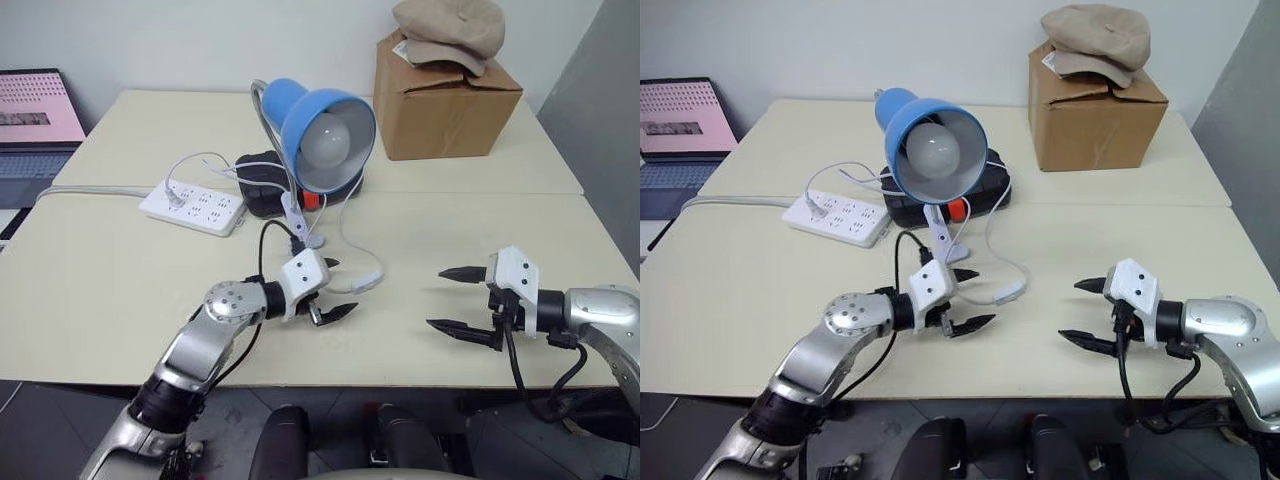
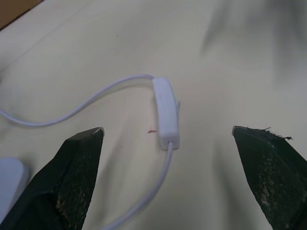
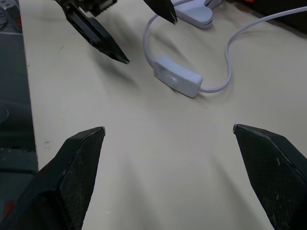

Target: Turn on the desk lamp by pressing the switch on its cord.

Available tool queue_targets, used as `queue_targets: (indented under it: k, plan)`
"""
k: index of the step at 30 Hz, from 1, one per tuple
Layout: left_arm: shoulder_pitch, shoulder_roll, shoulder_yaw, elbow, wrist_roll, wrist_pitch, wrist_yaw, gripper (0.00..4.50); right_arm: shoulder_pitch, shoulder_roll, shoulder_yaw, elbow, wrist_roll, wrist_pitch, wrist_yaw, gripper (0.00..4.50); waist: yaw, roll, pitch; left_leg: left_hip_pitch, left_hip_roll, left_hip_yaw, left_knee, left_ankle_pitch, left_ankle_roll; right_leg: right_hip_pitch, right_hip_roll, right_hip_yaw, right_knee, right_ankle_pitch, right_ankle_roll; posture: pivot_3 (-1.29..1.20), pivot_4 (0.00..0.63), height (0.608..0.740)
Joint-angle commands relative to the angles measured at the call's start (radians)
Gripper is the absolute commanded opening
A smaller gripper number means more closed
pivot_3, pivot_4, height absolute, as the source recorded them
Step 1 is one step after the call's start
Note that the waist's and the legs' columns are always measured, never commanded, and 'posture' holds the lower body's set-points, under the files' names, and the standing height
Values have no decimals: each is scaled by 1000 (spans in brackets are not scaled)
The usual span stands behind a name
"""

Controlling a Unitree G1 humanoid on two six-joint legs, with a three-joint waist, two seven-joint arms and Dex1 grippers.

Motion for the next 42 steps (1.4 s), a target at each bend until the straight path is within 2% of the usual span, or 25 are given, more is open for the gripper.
queue_targets:
  k: [1,6,13,19,23,25,27,32,33,38,42]
  plan:
    - [-37,-20,-20,65,44,-57,-8,4491,43,-9,-63,-85,24,25,-35,4500,0,0,0,0,0,0,0,0,0,0,0,0,0,0,0,0,150,740]
    - [-91,-66,-41,173,90,-113,-13,4491,105,-7,-104,-144,35,51,-66,4500,1,0,0,0,0,0,1,0,0,0,0,0,0,0,1,0,150,740]
    - [-128,-94,-42,232,114,-145,-32,4491,140,-5,-128,-192,45,76,-98,4500,-1,0,0,0,0,-1,1,0,0,0,0,0,0,1,1,0,150,740]
    - [-124,-105,-39,228,121,-145,-41,3451,132,-10,-121,-198,49,83,-114,4500,-1,0,0,0,0,-1,1,0,0,0,0,0,0,1,1,0,150,740]
    - [-112,-100,-38,213,120,-148,-51,2556,112,-10,-113,-188,46,77,-117,4500,-2,0,0,0,0,-1,1,0,0,0,0,0,0,1,1,0,150,740]
    - [-108,-99,-37,207,120,-147,-53,1968,97,-9,-104,-180,43,81,-123,4500,-3,0,0,0,0,-1,1,0,0,0,0,0,0,1,1,0,150,740]
    - [-108,-101,-33,205,120,-145,-55,1707,82,-7,-96,-176,42,83,-126,4500,-3,0,0,0,0,-1,1,0,0,0,0,0,0,1,1,0,150,740]
    - [-108,-104,-28,191,110,-141,-63,535,39,-15,-71,-161,37,89,-134,4500,-4,0,0,0,0,-1,1,0,0,0,0,0,0,1,1,0,150,740]
    - [-108,-104,-26,187,107,-139,-65,417,32,-16,-67,-160,37,90,-133,4500,-4,0,0,0,0,-1,1,0,0,0,0,0,0,1,1,0,150,740]
    - [-123,-94,3,145,42,-113,-124,404,-79,-26,-4,-158,53,128,-127,4500,-7,0,0,0,0,-1,1,0,0,0,0,0,0,1,1,0,150,740]
    - [-130,-35,51,64,-97,-57,-275,404,-270,4,117,-120,77,187,-99,4500,-18,0,1,0,0,0,1,0,0,-1,1,1,1,1,1,0,150,740]
